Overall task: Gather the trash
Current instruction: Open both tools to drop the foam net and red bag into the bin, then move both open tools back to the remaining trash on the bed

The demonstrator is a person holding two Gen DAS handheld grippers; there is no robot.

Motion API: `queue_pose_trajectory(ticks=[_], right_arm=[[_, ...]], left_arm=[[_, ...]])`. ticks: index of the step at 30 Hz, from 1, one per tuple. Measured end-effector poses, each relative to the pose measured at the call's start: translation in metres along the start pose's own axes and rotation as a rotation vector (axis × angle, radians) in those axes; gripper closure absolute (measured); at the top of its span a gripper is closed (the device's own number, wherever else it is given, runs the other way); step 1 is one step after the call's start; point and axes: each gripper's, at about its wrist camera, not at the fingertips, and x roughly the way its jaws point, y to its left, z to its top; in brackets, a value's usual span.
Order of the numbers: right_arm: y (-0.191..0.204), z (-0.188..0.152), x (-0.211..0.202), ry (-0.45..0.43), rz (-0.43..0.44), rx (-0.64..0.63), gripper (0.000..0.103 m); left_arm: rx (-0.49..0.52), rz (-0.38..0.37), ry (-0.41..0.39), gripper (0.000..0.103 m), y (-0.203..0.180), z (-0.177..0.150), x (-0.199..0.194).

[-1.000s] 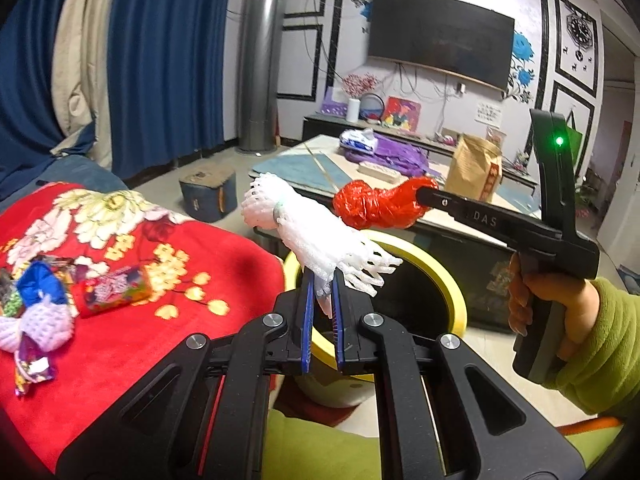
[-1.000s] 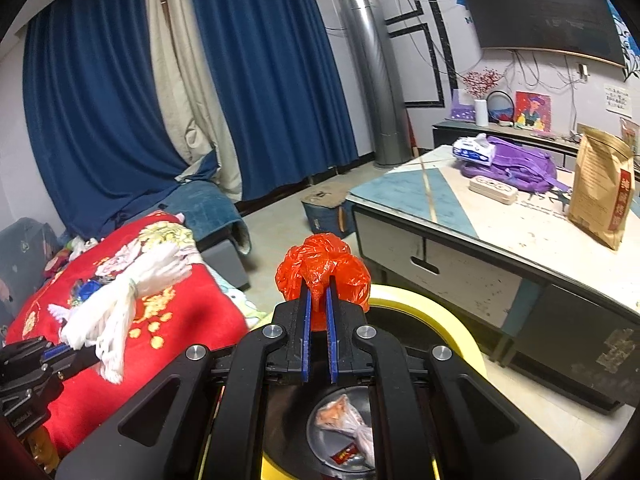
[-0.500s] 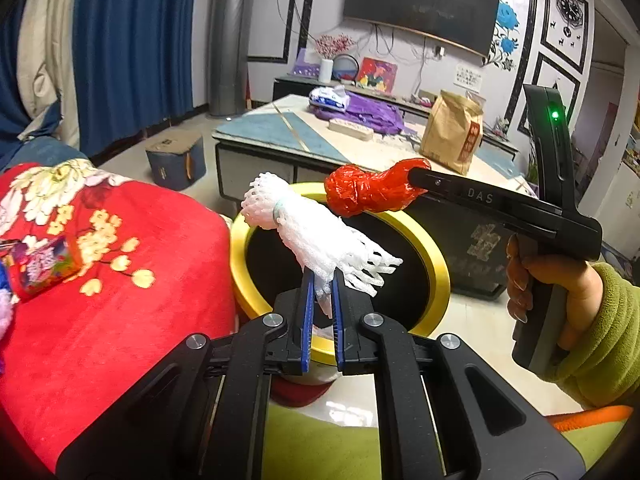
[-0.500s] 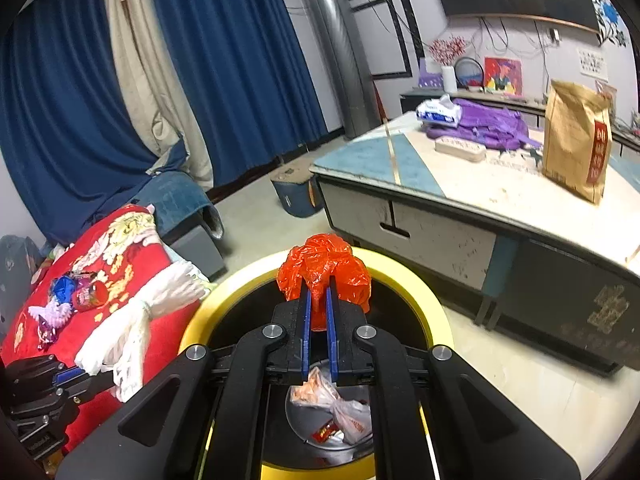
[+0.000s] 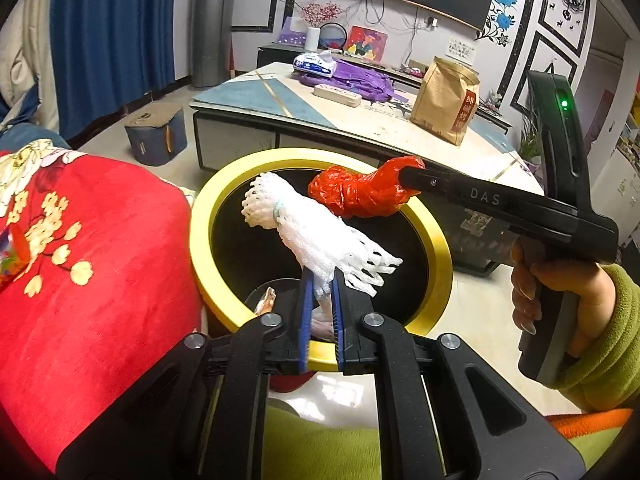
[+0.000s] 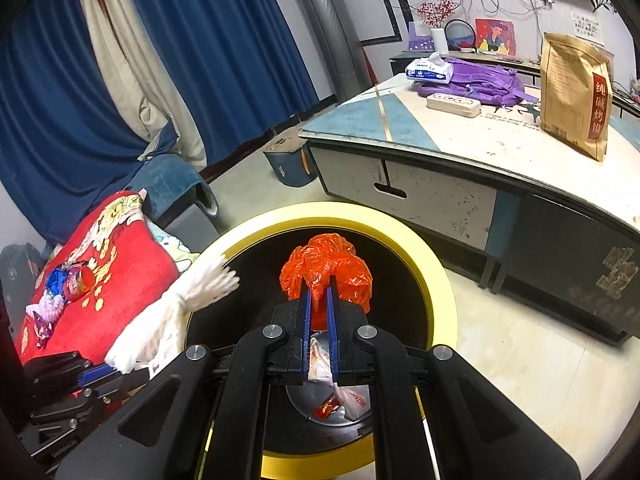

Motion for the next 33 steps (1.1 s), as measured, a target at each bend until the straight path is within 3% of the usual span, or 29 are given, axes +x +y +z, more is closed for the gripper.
queue_pose_trajectory(ticks=[2, 3, 5, 6, 9, 14, 16, 24, 33], right_arm=[[-0.002, 0.000, 0.002, 0.007, 0.004, 0.012, 0.095], [-0.003, 0.000, 0.002, 0.011, 0.003, 0.017, 0.089], [-0.006, 0.000, 0.002, 0.011, 0.001, 0.035, 0.077], [-0.007, 0.000, 0.002, 0.010, 0.000, 0.041, 0.072], [-0.009, 0.000, 0.002, 0.008, -0.012, 0.053, 0.067], [-0.008, 0.001, -0.002, -0.012, -0.023, 0.049, 0.060], [-0.006, 0.001, -0.003, -0.018, -0.024, 0.040, 0.055], [0.013, 0.004, -0.013, -0.063, -0.010, -0.018, 0.044], [0.054, 0.006, -0.022, -0.093, 0.072, -0.128, 0.041]], left_arm=[[-0.005, 0.008, -0.003, 0.093, 0.001, 0.001, 0.001], [-0.009, 0.011, -0.003, 0.089, 0.001, 0.002, 0.001], [-0.027, 0.021, -0.014, 0.067, 0.004, 0.002, -0.002], [-0.035, 0.019, -0.021, 0.064, 0.006, 0.001, -0.004], [-0.065, 0.027, -0.042, 0.050, 0.012, 0.002, -0.010], [-0.118, 0.038, -0.090, 0.015, 0.023, 0.004, -0.023], [-0.142, 0.048, -0.111, 0.011, 0.028, 0.005, -0.029], [-0.167, 0.097, -0.151, 0.011, 0.036, 0.005, -0.045], [-0.198, 0.187, -0.220, 0.011, 0.050, 0.003, -0.073]])
